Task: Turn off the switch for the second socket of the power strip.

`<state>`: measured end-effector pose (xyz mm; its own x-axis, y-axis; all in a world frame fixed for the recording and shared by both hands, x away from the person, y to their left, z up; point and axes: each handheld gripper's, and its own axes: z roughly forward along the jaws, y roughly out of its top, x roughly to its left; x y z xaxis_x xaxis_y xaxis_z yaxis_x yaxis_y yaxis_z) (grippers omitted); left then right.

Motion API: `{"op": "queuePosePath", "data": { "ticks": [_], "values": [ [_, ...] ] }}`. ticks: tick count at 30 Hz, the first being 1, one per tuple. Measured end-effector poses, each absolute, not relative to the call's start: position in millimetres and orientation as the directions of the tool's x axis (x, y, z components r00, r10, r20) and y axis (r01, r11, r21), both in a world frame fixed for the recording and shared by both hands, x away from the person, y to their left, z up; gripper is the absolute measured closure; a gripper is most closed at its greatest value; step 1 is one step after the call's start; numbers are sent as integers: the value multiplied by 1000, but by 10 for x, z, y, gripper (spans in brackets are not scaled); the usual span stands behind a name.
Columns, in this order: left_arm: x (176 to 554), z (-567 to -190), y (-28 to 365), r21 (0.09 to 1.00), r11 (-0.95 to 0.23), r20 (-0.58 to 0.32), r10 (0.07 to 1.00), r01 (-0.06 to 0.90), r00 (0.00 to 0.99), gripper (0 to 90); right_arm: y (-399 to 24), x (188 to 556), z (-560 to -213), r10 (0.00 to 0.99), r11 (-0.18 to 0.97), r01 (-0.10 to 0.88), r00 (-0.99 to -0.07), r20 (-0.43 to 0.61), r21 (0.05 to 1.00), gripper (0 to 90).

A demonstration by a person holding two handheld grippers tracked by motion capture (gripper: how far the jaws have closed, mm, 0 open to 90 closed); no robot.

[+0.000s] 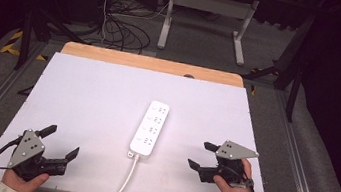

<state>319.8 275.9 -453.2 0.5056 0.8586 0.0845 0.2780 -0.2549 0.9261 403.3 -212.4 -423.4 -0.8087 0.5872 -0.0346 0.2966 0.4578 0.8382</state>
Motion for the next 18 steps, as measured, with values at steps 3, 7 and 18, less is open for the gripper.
{"op": "queuePosePath", "data": {
  "ticks": [3, 7, 18],
  "values": [
    [3195, -4529, 2762, 926, -258, 88, 858, 276, 506, 78, -2077, 4050, -4182, 579, 465, 286, -814, -43, 838, 230],
    [3200, -4533, 2760, 926, -255, 83, 858, 279, 508, 78, -2024, 4073, -4150, 567, 468, 278, -823, -43, 839, 230],
    [3204, -4536, 2759, 925, -257, 83, 855, 279, 511, 78, -1786, 4189, -3998, 522, 480, 242, -851, -53, 843, 226]
  ]
}}
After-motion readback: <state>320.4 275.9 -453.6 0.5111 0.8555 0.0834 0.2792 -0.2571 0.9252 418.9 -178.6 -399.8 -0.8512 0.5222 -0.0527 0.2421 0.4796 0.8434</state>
